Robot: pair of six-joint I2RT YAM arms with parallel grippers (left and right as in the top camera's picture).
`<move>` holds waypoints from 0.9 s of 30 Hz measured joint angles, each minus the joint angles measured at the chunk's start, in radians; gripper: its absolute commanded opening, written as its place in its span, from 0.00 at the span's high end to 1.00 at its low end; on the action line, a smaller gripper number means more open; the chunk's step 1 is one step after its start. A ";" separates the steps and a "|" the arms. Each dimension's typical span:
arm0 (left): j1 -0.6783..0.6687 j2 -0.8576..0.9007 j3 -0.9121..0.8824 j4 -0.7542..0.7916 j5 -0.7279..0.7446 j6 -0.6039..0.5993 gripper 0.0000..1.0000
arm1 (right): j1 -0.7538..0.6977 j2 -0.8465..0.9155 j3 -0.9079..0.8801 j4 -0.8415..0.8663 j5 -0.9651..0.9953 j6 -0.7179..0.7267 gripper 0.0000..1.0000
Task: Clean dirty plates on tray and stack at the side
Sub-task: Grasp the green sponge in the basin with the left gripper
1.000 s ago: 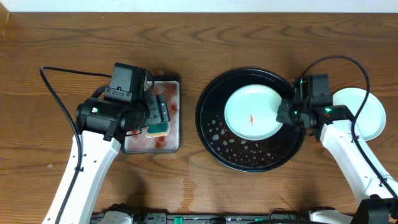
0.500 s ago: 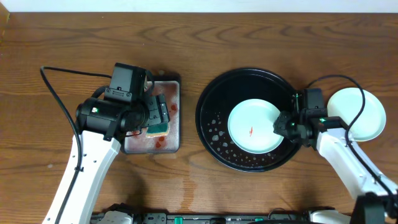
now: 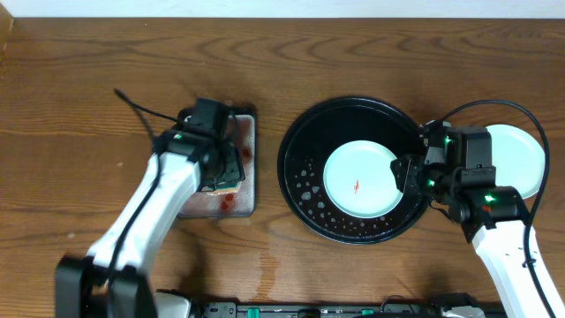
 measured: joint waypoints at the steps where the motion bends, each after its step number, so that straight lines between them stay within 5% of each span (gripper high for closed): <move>1: 0.000 0.029 -0.004 0.023 -0.013 -0.008 0.34 | 0.000 0.004 0.000 -0.011 0.000 -0.003 0.58; 6: 0.000 0.170 -0.006 0.156 -0.055 -0.031 0.55 | 0.000 0.043 0.000 -0.048 0.004 -0.012 0.58; 11: 0.000 0.270 -0.006 0.204 -0.081 -0.038 0.92 | 0.000 0.062 0.000 -0.062 0.004 -0.015 0.57; 19: 0.001 0.261 0.001 0.166 -0.092 -0.041 0.91 | -0.008 0.062 0.000 -0.062 0.077 -0.018 0.56; 20: 0.001 0.254 0.002 0.150 -0.092 -0.041 0.62 | -0.013 0.062 0.000 -0.062 0.083 -0.018 0.56; 22: 0.001 0.232 0.002 0.116 -0.091 -0.040 0.45 | -0.021 0.062 0.000 -0.063 0.094 -0.018 0.55; 27: 0.001 0.163 0.002 0.105 -0.091 -0.041 0.37 | -0.047 0.062 0.000 -0.062 0.106 -0.020 0.46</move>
